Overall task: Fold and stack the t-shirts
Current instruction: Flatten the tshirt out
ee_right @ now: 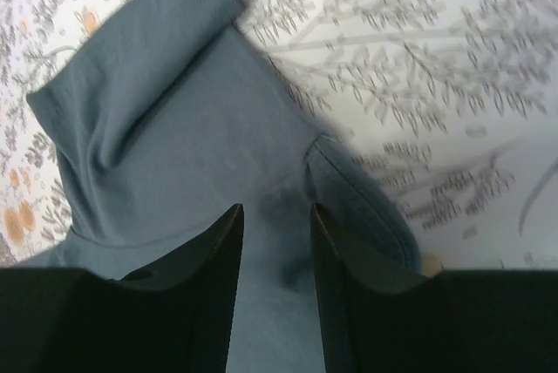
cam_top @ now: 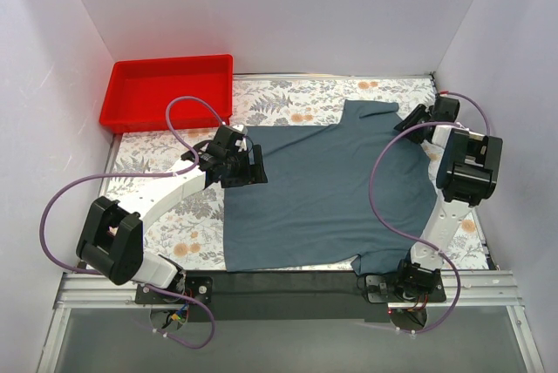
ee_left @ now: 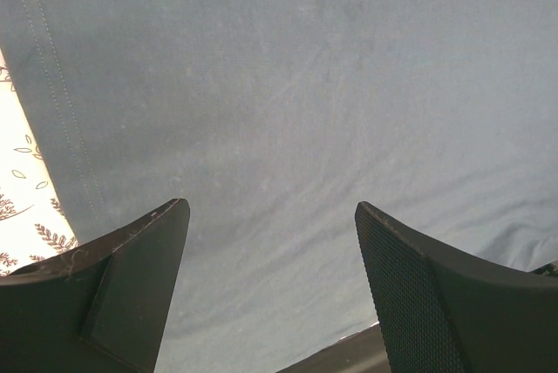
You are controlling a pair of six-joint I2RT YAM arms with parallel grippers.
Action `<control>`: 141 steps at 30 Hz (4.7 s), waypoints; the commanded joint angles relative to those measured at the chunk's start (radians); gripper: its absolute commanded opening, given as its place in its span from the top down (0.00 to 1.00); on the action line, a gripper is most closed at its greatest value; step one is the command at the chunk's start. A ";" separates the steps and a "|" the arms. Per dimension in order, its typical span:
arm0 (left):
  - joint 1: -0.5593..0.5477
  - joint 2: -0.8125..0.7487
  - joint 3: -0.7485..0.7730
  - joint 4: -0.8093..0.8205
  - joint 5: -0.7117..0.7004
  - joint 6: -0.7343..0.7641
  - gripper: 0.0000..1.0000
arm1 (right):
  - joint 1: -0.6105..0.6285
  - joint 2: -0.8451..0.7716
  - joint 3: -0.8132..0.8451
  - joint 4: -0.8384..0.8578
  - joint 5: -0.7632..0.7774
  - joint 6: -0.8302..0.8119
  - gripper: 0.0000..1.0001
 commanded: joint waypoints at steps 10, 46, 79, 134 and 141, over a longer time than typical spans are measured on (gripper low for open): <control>-0.003 -0.013 0.002 0.009 0.011 0.019 0.29 | -0.078 -0.255 -0.230 -0.235 0.161 -0.061 0.62; 0.029 0.545 0.442 0.179 -0.101 0.158 0.31 | 0.039 -0.205 -0.094 -0.298 0.229 -0.276 0.62; 0.143 0.820 0.890 0.154 0.020 0.210 0.23 | 0.039 0.084 0.503 -0.396 0.118 -0.310 0.58; 0.109 0.521 0.434 0.105 -0.015 0.092 0.22 | 0.046 -0.252 -0.008 -0.530 0.335 -0.307 0.55; 0.108 0.271 0.295 0.073 0.010 0.109 0.21 | 0.135 -0.523 -0.230 -0.628 0.289 -0.319 0.55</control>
